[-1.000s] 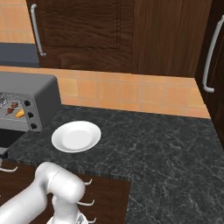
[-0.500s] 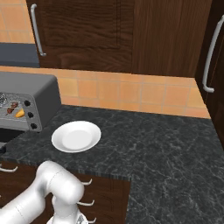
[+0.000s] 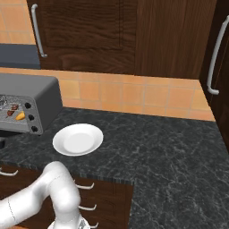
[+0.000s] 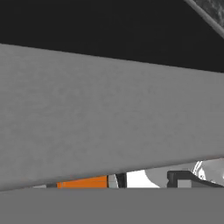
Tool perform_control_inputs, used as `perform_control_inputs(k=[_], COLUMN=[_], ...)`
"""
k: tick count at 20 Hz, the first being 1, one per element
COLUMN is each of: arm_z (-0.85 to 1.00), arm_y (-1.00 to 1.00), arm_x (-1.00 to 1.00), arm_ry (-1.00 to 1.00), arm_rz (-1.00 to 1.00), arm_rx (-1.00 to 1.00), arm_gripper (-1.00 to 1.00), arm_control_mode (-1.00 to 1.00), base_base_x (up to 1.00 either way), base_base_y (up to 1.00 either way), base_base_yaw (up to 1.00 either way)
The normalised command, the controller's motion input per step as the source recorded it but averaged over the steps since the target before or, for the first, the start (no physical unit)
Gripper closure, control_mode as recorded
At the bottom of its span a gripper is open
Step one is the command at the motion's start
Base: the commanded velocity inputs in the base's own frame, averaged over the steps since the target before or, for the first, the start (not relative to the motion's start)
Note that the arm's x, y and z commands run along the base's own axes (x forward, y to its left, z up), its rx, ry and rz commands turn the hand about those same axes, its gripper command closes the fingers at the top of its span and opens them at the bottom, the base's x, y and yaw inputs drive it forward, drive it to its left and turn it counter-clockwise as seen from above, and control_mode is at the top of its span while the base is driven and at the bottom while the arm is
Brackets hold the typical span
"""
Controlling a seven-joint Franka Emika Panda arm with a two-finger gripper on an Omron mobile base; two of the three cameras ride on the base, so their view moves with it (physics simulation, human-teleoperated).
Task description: Pick up the kebab skewer and baguette bread, and place them inside the toaster oven. Close the toaster oven door and start by setting the timer.
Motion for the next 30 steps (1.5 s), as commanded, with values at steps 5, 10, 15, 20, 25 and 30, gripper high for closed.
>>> perform_control_inputs(k=[5, 10, 15, 20, 25, 30], arm_z=[-0.04, -0.17, -0.24, -0.34, -0.17, 0.00], arm_y=[-0.11, -0.14, -0.17, -0.13, -0.16, -0.06], arm_x=[1.00, 1.00, 1.00, 1.00, 1.00, 1.00], arm_ry=[-0.33, -0.36, -0.31, -0.32, -0.18, -0.01], arm_rz=[0.07, 0.07, 0.07, 0.07, 0.04, 0.00], arm_rx=[0.09, 0.09, 0.10, 0.09, 0.10, 0.10], arm_gripper=[-1.00, -1.00, -1.00, -1.00, -1.00, -1.00], arm_control_mode=[-1.00, -1.00, -1.00, -1.00, -1.00, -1.00], base_base_x=[0.00, 0.00, 0.00, 0.00, 0.00, 0.00], base_base_y=[0.00, 0.00, 0.00, 0.00, 0.00, 0.00], base_base_yaw=[0.00, 0.00, 0.00, 0.00, 0.00, 0.00])
